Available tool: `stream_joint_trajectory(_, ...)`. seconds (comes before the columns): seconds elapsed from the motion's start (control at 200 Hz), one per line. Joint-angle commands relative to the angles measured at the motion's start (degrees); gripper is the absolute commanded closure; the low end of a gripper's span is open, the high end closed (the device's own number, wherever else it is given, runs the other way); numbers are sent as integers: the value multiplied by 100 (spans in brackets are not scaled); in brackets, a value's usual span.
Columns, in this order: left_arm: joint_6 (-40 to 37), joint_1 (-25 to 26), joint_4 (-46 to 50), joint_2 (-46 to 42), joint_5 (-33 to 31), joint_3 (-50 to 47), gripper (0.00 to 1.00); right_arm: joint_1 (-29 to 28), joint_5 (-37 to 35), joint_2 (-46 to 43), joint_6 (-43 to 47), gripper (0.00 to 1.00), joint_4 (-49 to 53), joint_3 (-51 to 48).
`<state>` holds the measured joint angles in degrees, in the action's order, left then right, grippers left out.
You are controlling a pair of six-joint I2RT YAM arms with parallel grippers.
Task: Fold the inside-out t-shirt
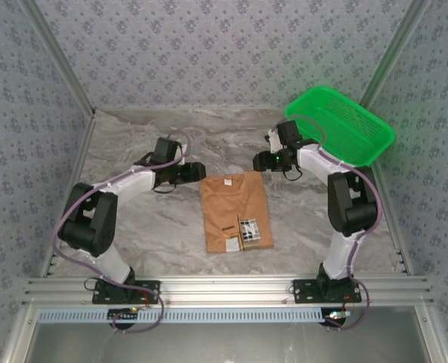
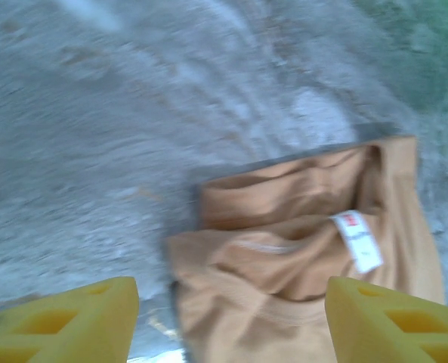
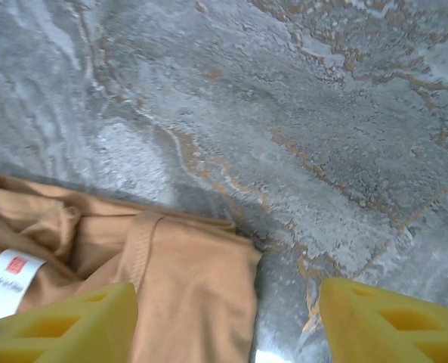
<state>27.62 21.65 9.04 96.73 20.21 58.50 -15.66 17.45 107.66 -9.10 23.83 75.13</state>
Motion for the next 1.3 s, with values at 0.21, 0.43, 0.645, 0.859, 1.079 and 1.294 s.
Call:
stream_joint_trajectory(0.21,-397,164,79,1065,861,491,32,-212,307,724,117,31,328,300)
stream_joint_trajectory(0.43,-327,288,-222,1337,1082,414,35,-366,559,930,34,35,178,182)
stream_joint_trajectory(0.645,-297,436,-371,1463,1231,436,42,-599,744,990,-121,41,-7,50)
stream_joint_trajectory(0.859,-239,445,-502,1507,1322,380,48,-717,751,1021,-229,46,-113,-34)
stream_joint_trajectory(1.079,-152,448,-791,1567,1531,285,55,-787,956,1003,-355,52,-333,-225)
stream_joint_trajectory(1.294,-82,452,-921,1635,1600,336,71,-798,1311,960,-564,60,-719,-351)
